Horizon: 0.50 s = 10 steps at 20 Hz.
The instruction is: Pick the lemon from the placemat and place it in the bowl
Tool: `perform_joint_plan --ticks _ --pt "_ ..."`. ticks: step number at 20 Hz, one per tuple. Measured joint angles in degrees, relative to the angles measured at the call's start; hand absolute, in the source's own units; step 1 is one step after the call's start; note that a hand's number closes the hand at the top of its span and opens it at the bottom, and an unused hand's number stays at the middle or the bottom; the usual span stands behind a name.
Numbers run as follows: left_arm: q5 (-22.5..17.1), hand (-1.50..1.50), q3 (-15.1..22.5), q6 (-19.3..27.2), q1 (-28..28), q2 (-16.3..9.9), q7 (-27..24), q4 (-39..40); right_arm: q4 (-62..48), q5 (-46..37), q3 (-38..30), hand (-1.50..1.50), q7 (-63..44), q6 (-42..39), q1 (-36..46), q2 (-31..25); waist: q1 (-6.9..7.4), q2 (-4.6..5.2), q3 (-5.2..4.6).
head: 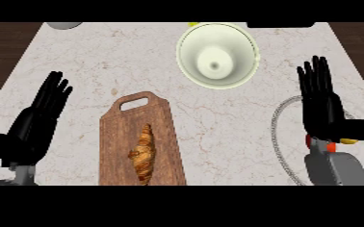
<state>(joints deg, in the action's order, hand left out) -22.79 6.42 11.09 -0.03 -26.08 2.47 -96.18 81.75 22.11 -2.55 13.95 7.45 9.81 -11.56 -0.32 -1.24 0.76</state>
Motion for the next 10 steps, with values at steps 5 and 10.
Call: perform_joint_plan --ticks 5,10 --pt "3.26 0.0 1.79 1.73 -2.19 0.95 0.17 -0.21 -0.71 -3.43 4.98 1.5 -2.12 -12.67 -4.38 -9.79 -0.37 1.04 -0.51" --pt "6.18 0.0 4.57 3.27 -3.26 3.16 -0.42 2.03 -3.28 -13.45 2.91 -1.5 6.0 -11.92 -8.25 -19.17 -1.8 1.25 -0.8"
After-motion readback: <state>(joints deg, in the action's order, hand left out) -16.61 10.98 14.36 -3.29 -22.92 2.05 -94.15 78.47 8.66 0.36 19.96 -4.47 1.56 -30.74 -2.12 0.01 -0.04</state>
